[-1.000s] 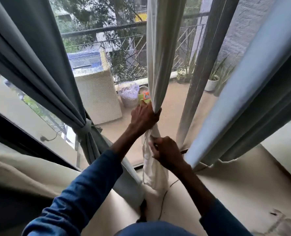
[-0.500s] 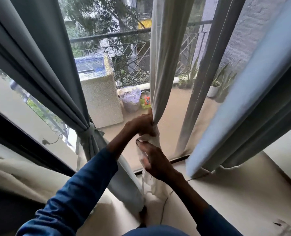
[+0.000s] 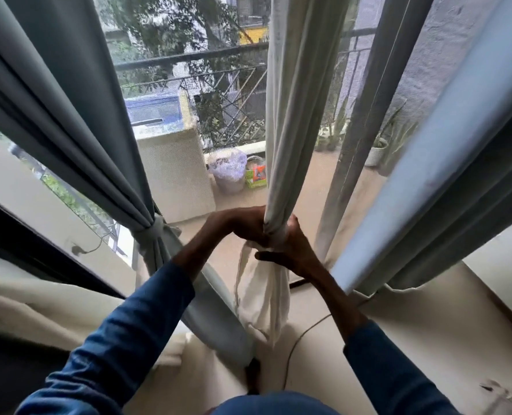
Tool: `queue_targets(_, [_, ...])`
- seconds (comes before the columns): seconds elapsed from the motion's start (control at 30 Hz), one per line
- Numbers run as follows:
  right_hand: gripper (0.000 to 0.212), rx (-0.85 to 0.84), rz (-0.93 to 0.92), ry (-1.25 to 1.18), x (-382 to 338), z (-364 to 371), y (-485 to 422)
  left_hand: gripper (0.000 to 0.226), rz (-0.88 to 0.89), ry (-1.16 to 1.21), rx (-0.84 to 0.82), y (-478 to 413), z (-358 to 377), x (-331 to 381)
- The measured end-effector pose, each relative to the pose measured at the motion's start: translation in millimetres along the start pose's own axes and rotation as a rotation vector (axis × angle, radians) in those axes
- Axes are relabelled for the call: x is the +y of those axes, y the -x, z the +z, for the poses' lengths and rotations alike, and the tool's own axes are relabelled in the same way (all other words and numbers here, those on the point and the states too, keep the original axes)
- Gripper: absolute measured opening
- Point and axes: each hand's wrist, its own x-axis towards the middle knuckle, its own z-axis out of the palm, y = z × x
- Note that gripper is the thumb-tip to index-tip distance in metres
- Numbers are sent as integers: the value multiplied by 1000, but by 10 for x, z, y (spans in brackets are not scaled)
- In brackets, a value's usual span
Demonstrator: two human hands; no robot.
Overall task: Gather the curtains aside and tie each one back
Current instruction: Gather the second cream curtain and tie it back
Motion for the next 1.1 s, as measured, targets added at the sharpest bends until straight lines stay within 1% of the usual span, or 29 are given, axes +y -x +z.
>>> queue_targets(0.03, [95,18,18,-21,6,75,-42,35,17,-5,8,-4,12,12])
queue_targets(0.1, [50,42,-6,-66,51,173,-83,35,44,15,2,12,9,19])
queue_targets(0.13, [37,21,-14,-116,76,185,-80,34,68,55,-13,31,-2,15])
queue_targets(0.2, [23,-39,9,-212,82,158,-70,33,117,124,-31,81,-30,-44])
queue_targets(0.27, [15,-67,11,-273,42,117,-52,48,121,189,-3,129,-29,-123])
queue_targets(0.3, [19,-66,-1,-294,16,100,-45,58,108,241,15,149,-14,-168])
queue_targets(0.33, [29,-63,-13,-302,0,95,-44,64,95,276,33,167,1,-209])
queue_targets(0.4, [47,-80,-10,-290,22,89,-54,64,90,284,59,193,22,-263])
queue_targets(0.43, [51,-102,-24,-265,44,79,-55,59,92,267,75,211,12,-272])
queue_targets(0.47, [51,-121,-50,-228,64,71,-52,54,96,225,98,235,-15,-268])
queue_targets(0.53, [44,-139,-74,-198,112,41,-31,37,122,65,139,275,-90,-257])
queue_targets(0.6, [33,-140,-61,-213,153,16,-10,17,128,-67,163,299,-149,-260])
queue_targets(0.63, [27,-147,-47,-228,165,4,-4,11,119,-90,173,308,-165,-262])
queue_targets(0.67, [22,-162,-30,-253,167,-2,3,10,112,-96,190,308,-173,-266])
queue_targets(0.73, [20,-208,-7,-320,137,8,38,10,130,-89,244,303,-145,-251])
queue_targets(0.8, [21,-255,11,-390,82,49,90,10,160,-89,355,258,-70,-236])
queue_targets(0.87, [23,-281,27,-431,42,84,138,15,111,-151,453,169,40,-214])
queue_targets(0.93, [25,-280,38,-420,16,89,170,25,18,-230,447,72,153,-154])
queue_targets(1.0, [25,-271,49,-426,10,75,193,33,40,-263,437,-3,244,-77])
queue_targets(1.03, [25,-256,59,-455,13,65,203,33,63,-258,464,-21,274,-29])
queue_targets(1.1, [25,-202,90,-536,44,36,224,21,81,-240,522,-50,289,58])
